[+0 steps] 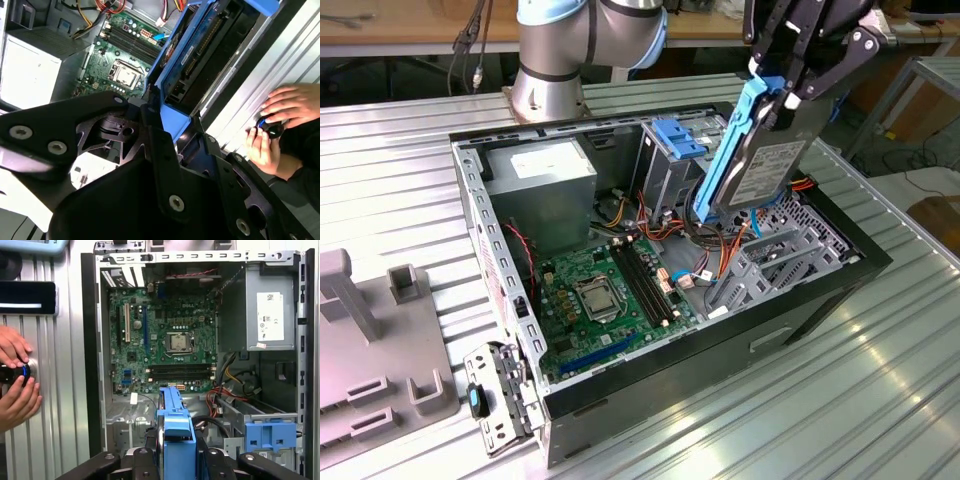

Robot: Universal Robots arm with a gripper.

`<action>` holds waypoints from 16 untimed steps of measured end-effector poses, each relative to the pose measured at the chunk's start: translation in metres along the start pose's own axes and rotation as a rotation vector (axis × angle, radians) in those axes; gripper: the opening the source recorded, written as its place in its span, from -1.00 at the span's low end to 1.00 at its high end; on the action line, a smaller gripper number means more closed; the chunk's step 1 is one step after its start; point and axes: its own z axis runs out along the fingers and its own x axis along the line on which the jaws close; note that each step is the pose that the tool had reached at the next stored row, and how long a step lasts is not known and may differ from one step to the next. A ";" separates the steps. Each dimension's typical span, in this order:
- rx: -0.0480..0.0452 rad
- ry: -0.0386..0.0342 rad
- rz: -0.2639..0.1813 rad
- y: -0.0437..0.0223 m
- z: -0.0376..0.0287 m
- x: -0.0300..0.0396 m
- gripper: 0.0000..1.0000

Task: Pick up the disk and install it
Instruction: 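Insert the disk into the insertion slot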

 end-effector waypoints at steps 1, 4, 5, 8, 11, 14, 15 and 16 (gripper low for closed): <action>-0.0001 0.0003 0.000 -0.0017 0.0003 0.0026 -0.25; -0.0001 0.0002 0.000 -0.0106 0.0020 0.0083 -0.25; 0.0000 0.0000 0.000 -0.0138 0.0026 0.0088 -0.25; -0.0001 0.0002 0.000 -0.0220 0.0041 0.0100 -0.25; -0.0001 0.0003 0.000 -0.0321 0.0061 0.0113 -0.25; -0.0001 0.0002 0.000 -0.0387 0.0082 0.0126 -0.25; 0.0000 0.0002 0.000 -0.0409 0.0090 0.0132 -0.25; 0.0000 0.0002 0.000 -0.0436 0.0105 0.0144 -0.25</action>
